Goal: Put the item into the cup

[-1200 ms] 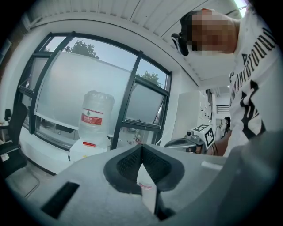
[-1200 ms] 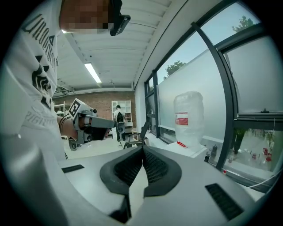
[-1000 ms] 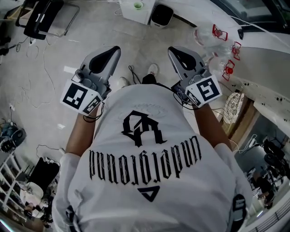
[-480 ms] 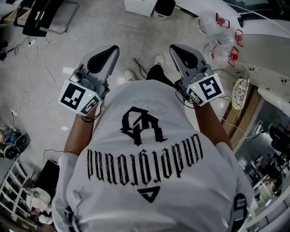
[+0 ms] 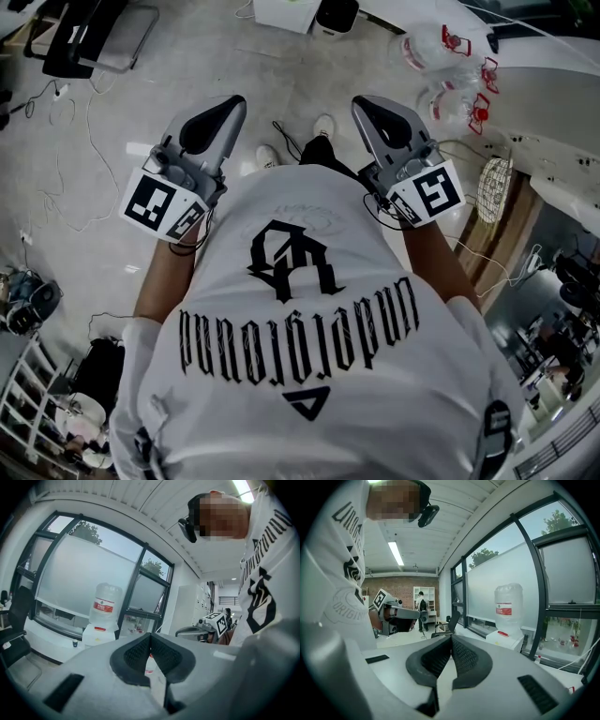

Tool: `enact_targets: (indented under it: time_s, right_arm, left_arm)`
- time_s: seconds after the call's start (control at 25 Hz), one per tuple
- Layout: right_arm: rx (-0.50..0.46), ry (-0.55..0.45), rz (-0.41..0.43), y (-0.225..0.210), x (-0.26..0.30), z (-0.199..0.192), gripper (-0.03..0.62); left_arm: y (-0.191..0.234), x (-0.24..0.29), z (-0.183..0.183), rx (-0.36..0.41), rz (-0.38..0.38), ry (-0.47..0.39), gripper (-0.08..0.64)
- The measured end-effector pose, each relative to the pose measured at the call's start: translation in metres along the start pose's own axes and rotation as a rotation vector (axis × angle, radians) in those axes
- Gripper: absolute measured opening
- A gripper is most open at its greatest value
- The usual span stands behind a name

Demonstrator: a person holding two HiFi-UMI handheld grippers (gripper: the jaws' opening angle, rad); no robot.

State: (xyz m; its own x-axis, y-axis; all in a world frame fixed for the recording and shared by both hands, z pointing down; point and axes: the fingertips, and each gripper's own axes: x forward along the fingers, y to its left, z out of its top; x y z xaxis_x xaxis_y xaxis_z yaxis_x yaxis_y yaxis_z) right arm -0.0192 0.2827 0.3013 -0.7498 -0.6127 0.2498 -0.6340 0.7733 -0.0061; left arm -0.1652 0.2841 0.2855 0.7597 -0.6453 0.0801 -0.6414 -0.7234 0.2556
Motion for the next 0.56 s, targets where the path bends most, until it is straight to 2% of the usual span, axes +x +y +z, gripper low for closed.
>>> enact_targets:
  time_s: [0.56]
  right_arm:
    - [0.008,0.001,-0.011,-0.007,-0.004,0.002,0.015]
  left_arm:
    - [0.001,0.015,-0.002,-0.019,-0.028,0.010,0.014]
